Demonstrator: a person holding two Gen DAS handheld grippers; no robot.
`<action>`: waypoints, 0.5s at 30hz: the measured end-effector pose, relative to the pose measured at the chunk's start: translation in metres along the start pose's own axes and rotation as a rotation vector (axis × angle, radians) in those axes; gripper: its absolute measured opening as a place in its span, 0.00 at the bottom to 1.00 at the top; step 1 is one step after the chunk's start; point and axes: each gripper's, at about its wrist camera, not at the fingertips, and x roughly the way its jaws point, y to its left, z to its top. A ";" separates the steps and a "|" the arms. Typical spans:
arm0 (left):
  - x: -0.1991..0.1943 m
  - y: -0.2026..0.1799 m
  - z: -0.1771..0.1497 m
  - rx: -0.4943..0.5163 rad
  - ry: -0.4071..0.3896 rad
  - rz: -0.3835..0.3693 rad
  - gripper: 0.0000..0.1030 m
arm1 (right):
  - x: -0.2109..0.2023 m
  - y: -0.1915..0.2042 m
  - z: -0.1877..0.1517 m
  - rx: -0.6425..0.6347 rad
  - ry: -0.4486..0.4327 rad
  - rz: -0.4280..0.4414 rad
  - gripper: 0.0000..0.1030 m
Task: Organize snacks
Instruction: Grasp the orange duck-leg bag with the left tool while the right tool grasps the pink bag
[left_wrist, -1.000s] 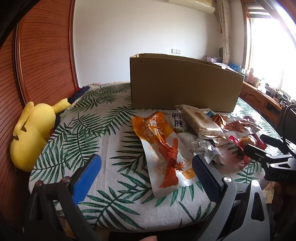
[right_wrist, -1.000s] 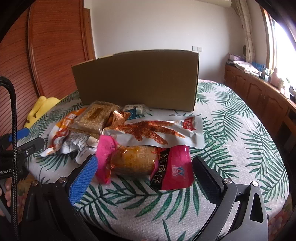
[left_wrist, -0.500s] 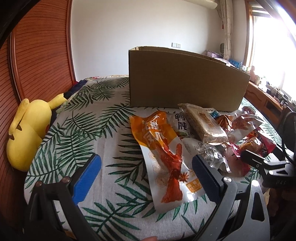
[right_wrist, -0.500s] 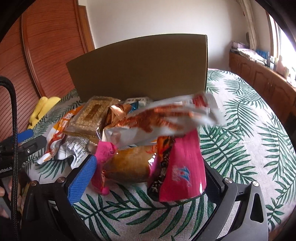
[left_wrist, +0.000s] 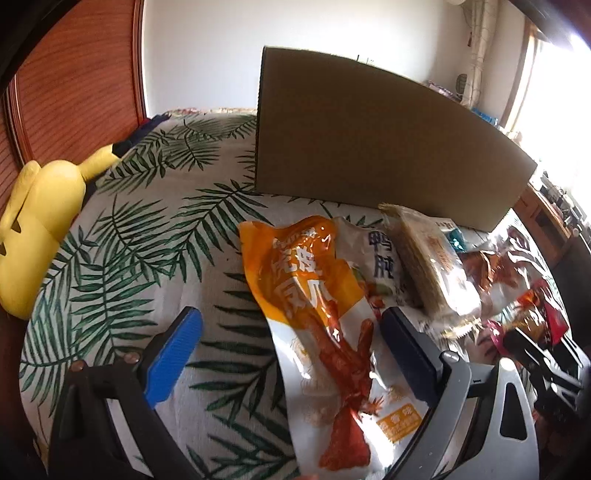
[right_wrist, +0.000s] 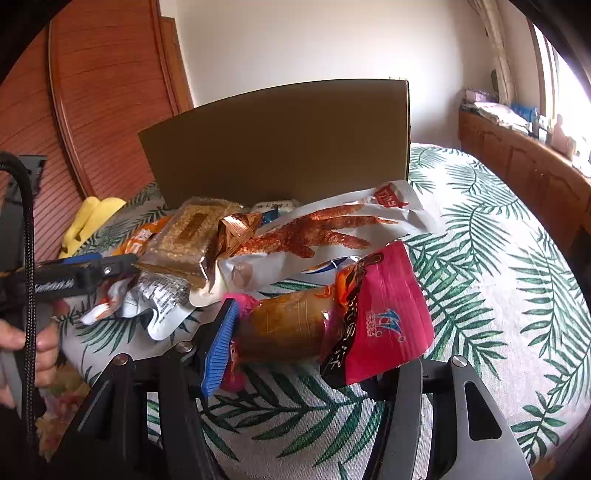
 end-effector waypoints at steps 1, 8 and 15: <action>0.003 0.001 0.002 -0.006 0.006 -0.001 0.94 | -0.001 -0.001 0.000 0.005 -0.001 0.000 0.56; 0.014 -0.001 0.013 0.007 0.019 0.019 0.90 | -0.008 -0.006 -0.004 0.018 -0.007 0.001 0.56; 0.008 0.002 0.008 0.086 -0.013 0.034 0.45 | -0.011 -0.004 -0.004 0.009 -0.007 -0.011 0.56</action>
